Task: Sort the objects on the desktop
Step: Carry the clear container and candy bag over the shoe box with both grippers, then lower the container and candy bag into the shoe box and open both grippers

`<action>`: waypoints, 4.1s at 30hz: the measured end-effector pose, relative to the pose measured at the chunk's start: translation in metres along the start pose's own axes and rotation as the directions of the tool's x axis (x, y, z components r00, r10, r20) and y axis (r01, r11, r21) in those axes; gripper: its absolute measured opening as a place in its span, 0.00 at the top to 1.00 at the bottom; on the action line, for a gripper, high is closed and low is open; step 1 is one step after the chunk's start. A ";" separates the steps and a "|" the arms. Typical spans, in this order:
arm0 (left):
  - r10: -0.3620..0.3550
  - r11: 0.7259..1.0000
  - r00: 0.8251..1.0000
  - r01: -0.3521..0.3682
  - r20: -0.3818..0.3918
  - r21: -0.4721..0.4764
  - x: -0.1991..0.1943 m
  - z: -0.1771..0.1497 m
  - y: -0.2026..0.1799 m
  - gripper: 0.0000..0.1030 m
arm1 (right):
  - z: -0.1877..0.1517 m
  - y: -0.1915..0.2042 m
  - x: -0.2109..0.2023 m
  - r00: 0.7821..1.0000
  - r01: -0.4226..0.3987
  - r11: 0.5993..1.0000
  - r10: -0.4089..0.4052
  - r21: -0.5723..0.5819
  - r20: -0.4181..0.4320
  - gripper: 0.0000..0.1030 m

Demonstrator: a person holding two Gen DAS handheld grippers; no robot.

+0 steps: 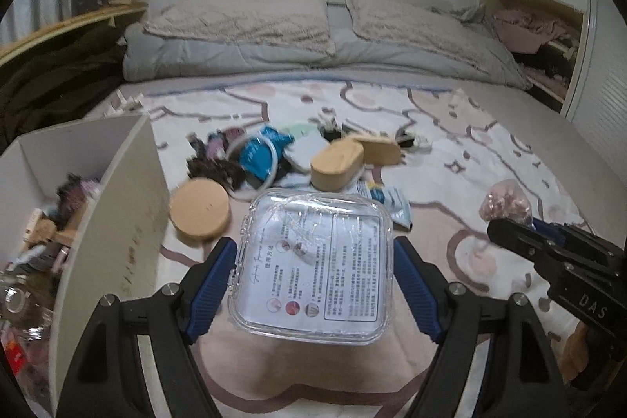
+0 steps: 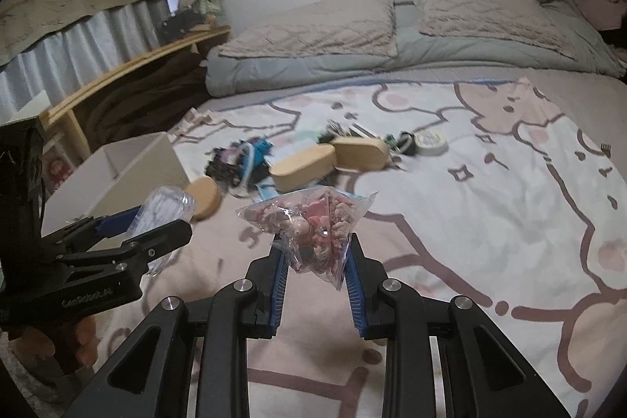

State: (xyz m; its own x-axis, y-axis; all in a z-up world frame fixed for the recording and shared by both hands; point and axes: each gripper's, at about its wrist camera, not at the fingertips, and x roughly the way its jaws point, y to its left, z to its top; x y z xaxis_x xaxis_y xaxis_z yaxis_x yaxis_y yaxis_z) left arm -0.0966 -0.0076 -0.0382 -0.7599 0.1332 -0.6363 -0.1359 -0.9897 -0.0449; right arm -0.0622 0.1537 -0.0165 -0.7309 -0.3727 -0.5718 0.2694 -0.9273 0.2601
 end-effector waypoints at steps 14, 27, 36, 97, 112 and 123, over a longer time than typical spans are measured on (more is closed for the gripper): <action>0.062 0.998 0.989 -0.057 0.136 -0.038 -0.053 0.020 0.028 0.22 | 0.026 0.051 -0.014 0.992 -0.095 0.994 0.099 -0.061 0.074 0.72; 0.188 0.974 0.967 -0.161 0.174 -0.159 -0.079 0.025 0.089 0.22 | 0.046 0.112 -0.008 0.979 -0.178 0.975 0.189 -0.131 0.072 0.72; 0.285 0.936 0.942 -0.233 0.178 -0.263 -0.095 0.023 0.142 0.22 | 0.046 0.156 0.006 0.971 -0.228 0.958 0.236 -0.173 0.031 0.72; 0.444 0.798 0.893 -0.359 0.071 -0.484 -0.120 0.010 0.249 0.06 | 0.026 0.290 0.096 0.911 -0.378 0.879 0.299 -0.290 -0.283 0.72; 0.454 0.791 0.889 -0.368 0.066 -0.488 -0.120 0.006 0.250 0.06 | 0.023 0.291 0.111 0.918 -0.345 0.894 0.257 -0.288 -0.301 0.33; 0.466 0.799 0.881 -0.378 0.085 -0.468 -0.125 0.008 0.240 0.06 | 0.030 0.282 0.091 0.936 -0.327 0.898 0.266 -0.293 -0.229 0.28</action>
State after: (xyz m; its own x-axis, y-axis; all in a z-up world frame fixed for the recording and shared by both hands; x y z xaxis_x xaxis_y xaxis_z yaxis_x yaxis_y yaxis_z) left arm -0.0398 -0.2613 0.0367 -0.7865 -0.3397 -0.5157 0.4762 -0.8653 -0.1564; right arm -0.0718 -0.1406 0.0282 -0.4686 -0.6042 -0.6444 0.6648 -0.7216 0.1932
